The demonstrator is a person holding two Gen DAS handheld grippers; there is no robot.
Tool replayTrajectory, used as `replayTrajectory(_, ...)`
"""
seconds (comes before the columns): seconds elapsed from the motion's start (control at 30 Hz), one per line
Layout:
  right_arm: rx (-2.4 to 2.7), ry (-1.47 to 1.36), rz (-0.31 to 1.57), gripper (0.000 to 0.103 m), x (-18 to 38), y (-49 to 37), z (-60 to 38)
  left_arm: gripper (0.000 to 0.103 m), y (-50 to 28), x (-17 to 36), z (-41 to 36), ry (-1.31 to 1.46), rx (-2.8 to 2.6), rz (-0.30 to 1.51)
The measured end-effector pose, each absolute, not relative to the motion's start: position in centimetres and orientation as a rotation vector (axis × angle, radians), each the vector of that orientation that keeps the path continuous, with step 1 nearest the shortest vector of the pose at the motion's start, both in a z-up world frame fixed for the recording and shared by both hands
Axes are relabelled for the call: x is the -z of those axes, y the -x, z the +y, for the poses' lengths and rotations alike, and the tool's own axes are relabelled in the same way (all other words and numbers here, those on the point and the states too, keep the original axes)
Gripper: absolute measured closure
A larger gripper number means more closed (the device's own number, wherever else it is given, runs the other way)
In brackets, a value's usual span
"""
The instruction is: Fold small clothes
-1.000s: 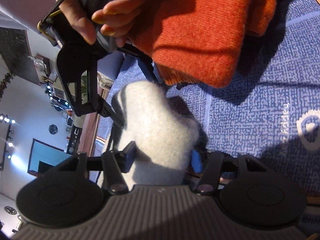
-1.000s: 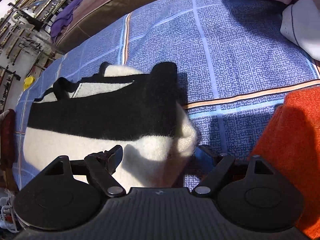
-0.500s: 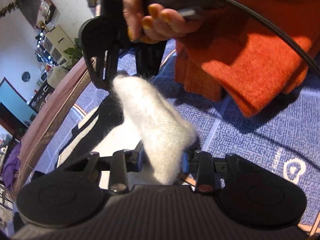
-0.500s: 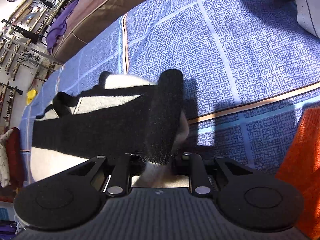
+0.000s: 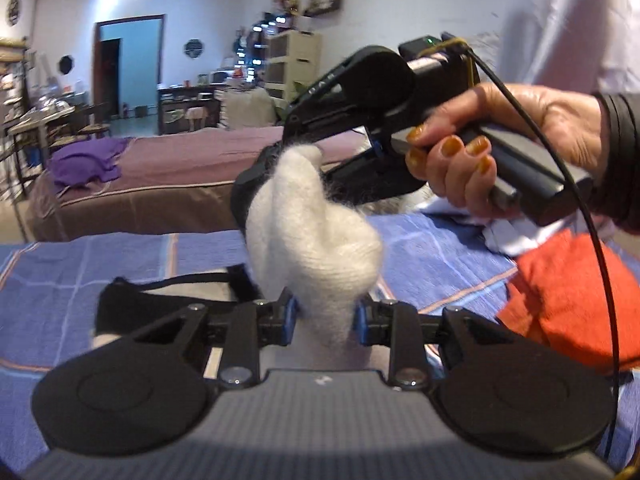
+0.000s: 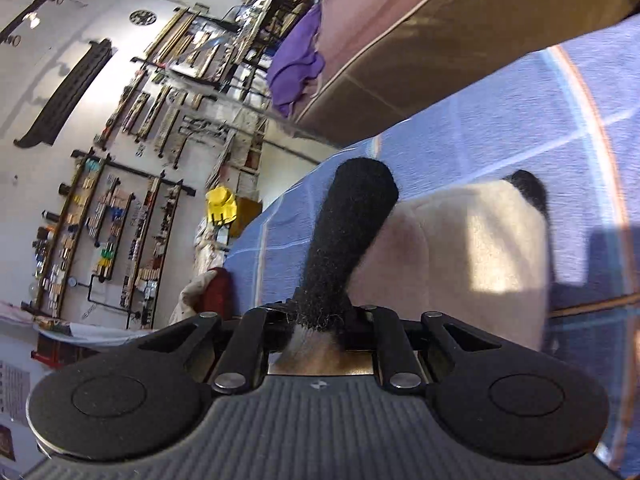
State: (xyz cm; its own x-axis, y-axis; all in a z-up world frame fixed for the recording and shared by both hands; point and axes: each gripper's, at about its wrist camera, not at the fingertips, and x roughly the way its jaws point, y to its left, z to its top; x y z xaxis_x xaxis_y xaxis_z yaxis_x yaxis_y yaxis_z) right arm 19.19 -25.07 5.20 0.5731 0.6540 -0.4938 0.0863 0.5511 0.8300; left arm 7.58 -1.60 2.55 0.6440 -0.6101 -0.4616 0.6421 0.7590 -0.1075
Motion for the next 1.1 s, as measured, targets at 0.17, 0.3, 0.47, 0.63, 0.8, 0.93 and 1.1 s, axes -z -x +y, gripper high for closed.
replayTrajectory(0.17, -0.383, -0.847, 1.025, 0.078, -3.4, -24.1, -16.5, 0.075, -11.8, -0.9, 8.4, 0.14, 0.58, 0.624)
replayTrajectory(0.3, -0.319, -0.63, 1.078, 0.073, -0.8, -25.1, -12.1, 0.069, -13.9, 1.8, 14.6, 0.246, 0.529, 0.732)
replayTrajectory(0.47, -0.367, -0.537, 1.018, 0.001, 1.0, -24.9, -10.9, 0.046, -13.6, 5.0, 17.1, 0.307, 0.483, 0.763)
replayTrajectory(0.63, -0.399, -0.563, 0.853, 0.0, -1.1, -23.0, -13.4, 0.027, -12.8, 5.0, 18.7, 0.294, 0.408, 0.759)
replayTrajectory(0.8, -0.393, -0.468, 0.702, 0.0, -4.5, -18.0, -16.8, 0.027, -10.7, 2.6, 20.2, 0.299, 0.334, 0.694)
replayTrajectory(0.93, -0.316, -0.296, 0.665, 0.0, -4.5, -14.0, -17.2, 0.027, -10.2, 0.0, 18.7, 0.238, 0.373, 0.621)
replayTrajectory(1.1, -0.294, -0.184, 0.684, 0.0, -2.4, -11.1, -16.0, 0.029, -12.0, -1.6, 16.3, 0.1, 0.411, 0.599)
